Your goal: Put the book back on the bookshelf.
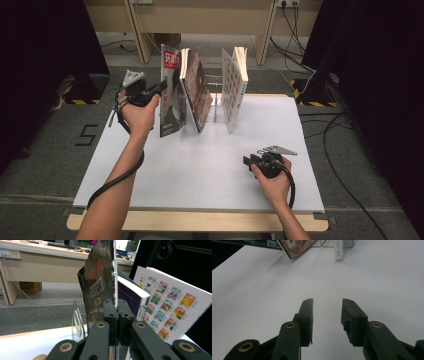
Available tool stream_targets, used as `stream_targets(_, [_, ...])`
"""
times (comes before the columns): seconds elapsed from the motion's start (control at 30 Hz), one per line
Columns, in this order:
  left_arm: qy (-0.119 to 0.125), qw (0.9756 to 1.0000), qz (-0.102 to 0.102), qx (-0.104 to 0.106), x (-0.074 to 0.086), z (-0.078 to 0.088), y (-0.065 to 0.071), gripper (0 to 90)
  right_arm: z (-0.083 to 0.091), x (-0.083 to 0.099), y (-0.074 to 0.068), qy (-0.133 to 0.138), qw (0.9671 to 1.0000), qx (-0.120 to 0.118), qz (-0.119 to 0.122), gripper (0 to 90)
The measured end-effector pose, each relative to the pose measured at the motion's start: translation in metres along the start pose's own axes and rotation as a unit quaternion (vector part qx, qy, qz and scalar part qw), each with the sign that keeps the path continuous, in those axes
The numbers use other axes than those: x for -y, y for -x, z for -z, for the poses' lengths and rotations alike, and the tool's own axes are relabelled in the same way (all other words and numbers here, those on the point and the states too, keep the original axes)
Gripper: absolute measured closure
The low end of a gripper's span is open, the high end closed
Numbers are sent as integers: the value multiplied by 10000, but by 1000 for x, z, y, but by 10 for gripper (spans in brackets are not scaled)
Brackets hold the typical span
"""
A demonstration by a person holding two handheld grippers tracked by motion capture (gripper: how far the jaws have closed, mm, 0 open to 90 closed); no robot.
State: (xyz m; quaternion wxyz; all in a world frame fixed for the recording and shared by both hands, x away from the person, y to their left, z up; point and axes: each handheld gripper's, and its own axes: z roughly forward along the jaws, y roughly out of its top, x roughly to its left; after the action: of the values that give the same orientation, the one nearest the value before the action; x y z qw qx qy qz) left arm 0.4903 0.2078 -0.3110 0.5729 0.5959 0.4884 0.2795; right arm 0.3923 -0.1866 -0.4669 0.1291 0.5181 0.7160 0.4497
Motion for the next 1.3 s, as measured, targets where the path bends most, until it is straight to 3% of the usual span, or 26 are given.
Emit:
stream_targets(0.3, [110,9998,30,-131,-3,-17,-4,874,-3,2,1,-88,9999,-19,-49,623])
stream_targets(0.47, [260,9994,-87,-209,0,-26,-5,873,-3,2,0,-72,9999,-21,-81,623])
stream_targets(0.63, [436,9981,-329,-285,10,-29,-7,872,-3,3,2,-69,10000,-24,13,623])
stream_targets(0.73, [510,9974,-387,-324,13,-26,-8,870,-2,3,2,-73,10000,-11,-1,623])
stream_targets(0.8, [525,9952,-719,-402,18,-18,-8,869,-2,3,2,-88,10000,1,2,623])
stream_targets(0.83, [529,9946,-783,-434,20,-15,-8,868,-3,3,2,-80,10000,-14,0,623])
stream_targets(1.17, [479,9919,-1062,-499,44,21,-20,852,-3,3,-1,-93,10000,-4,1,622])
stream_targets(1.3, [418,9925,-1057,-447,56,35,-23,850,-2,3,-1,-99,9999,0,-20,621])
